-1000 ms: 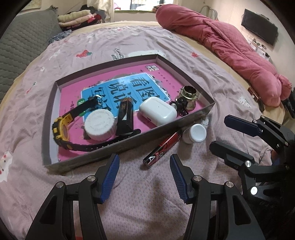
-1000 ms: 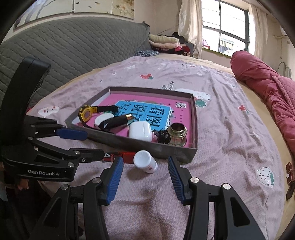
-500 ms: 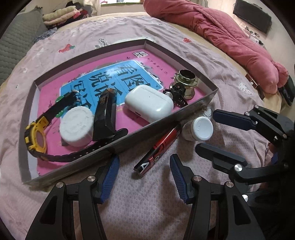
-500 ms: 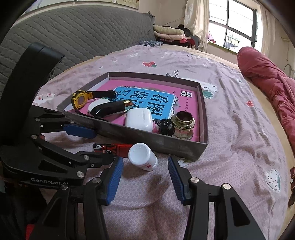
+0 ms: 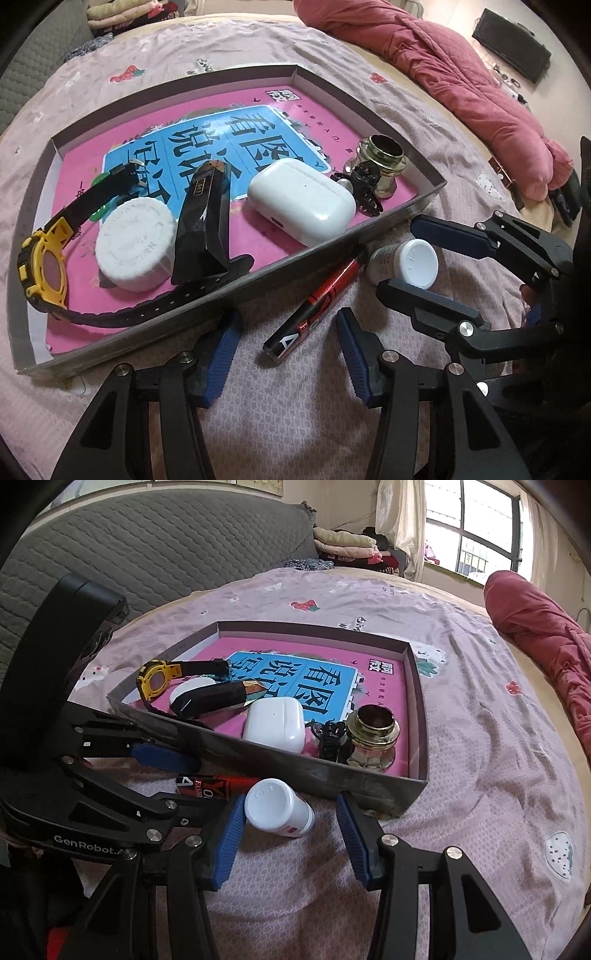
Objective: Organize rigid objects
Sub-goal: 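Move the left tool to the red pen while the right tool approaches the white pill bottle, then close the left tool on the red pen while the right tool grasps the white bottle, then lift and carry the red pen over the tray while the right tool carries the bottle, then lower the red pen beside the watch while the right tool lowers the bottle by the AirPods case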
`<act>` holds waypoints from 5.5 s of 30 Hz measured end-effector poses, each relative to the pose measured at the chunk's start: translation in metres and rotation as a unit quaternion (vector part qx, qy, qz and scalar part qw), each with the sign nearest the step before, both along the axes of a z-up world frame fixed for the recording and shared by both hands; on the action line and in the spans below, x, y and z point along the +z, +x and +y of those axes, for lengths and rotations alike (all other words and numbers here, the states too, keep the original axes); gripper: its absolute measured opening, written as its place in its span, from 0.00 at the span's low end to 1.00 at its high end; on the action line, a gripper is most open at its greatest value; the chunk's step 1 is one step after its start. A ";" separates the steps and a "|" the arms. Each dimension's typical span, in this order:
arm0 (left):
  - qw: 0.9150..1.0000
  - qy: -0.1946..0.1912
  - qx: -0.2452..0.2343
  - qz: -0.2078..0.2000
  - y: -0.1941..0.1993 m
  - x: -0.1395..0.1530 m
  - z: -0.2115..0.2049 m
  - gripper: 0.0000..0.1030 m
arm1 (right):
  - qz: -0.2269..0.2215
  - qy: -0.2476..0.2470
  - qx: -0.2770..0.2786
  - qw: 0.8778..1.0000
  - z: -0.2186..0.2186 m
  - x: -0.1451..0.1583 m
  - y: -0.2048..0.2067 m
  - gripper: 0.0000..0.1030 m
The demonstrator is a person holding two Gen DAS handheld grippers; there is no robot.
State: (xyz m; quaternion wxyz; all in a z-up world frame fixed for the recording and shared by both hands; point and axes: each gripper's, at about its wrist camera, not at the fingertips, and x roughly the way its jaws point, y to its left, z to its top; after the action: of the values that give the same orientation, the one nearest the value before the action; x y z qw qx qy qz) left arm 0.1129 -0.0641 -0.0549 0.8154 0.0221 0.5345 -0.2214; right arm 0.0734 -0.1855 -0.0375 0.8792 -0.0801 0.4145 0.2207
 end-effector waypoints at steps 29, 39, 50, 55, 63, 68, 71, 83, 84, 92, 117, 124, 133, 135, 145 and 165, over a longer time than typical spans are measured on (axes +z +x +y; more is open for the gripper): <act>0.999 -0.027 -0.033 0.012 -0.003 0.000 -0.024 0.23 | 0.029 0.059 -0.036 0.997 -0.026 0.002 0.011 0.26; 0.997 -0.070 -0.024 0.021 -0.021 0.004 -0.026 0.10 | 0.029 0.096 -0.055 0.993 -0.039 0.011 0.011 0.26; 0.994 -0.105 0.011 0.018 -0.030 0.025 -0.007 0.09 | 0.007 0.113 -0.054 0.992 -0.040 0.024 0.009 0.26; 0.995 -0.098 0.016 -0.028 -0.039 0.056 0.001 0.09 | -0.013 0.129 -0.052 0.990 -0.041 0.034 0.005 0.26; 0.993 -0.077 0.051 -0.069 -0.039 0.084 0.021 0.10 | -0.044 0.145 -0.037 0.988 -0.035 0.052 -0.001 0.26; 0.991 -0.069 0.076 -0.082 -0.038 0.092 0.039 0.10 | -0.060 0.141 -0.025 0.988 -0.029 0.059 -0.005 0.26; 0.989 -0.068 0.091 -0.092 -0.036 0.097 0.048 0.10 | -0.067 0.140 -0.025 0.988 -0.028 0.062 -0.006 0.26; 0.979 -0.037 0.145 -0.141 -0.037 0.115 0.083 0.10 | -0.098 0.147 -0.034 0.984 -0.028 0.076 -0.009 0.26; 0.978 -0.034 0.148 -0.145 -0.037 0.117 0.085 0.10 | -0.101 0.148 -0.033 0.983 -0.027 0.077 -0.009 0.26; 0.972 -0.033 0.167 -0.161 -0.036 0.127 0.100 0.10 | -0.125 0.154 -0.031 0.980 -0.021 0.091 -0.009 0.26; 0.965 -0.049 0.196 -0.168 -0.014 0.135 0.117 0.10 | -0.145 0.169 -0.048 0.974 -0.025 0.100 0.007 0.26; 0.967 -0.029 0.198 -0.155 -0.003 0.118 0.110 0.10 | -0.136 0.166 -0.044 0.976 -0.022 0.094 0.012 0.26; 0.971 -0.016 0.201 -0.127 0.007 0.091 0.106 0.10 | -0.109 0.150 -0.034 0.982 -0.015 0.078 0.019 0.26; 0.972 -0.013 0.201 -0.121 0.008 0.085 0.106 0.10 | -0.101 0.142 -0.035 0.984 -0.013 0.072 0.022 0.26; 0.975 0.000 0.198 -0.104 0.013 0.066 0.104 0.10 | -0.060 0.105 -0.031 0.992 -0.003 0.047 0.027 0.26; 0.977 0.021 0.193 -0.086 0.018 0.046 0.098 0.10 | -0.040 0.083 -0.041 0.995 -0.003 0.030 0.033 0.27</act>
State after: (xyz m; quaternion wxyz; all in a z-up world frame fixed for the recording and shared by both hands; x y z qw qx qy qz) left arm 0.1305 0.0334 -0.0086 0.8848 -0.0458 0.4613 -0.0459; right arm 0.1060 -0.1881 -0.0078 0.9071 0.0013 0.3623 0.2145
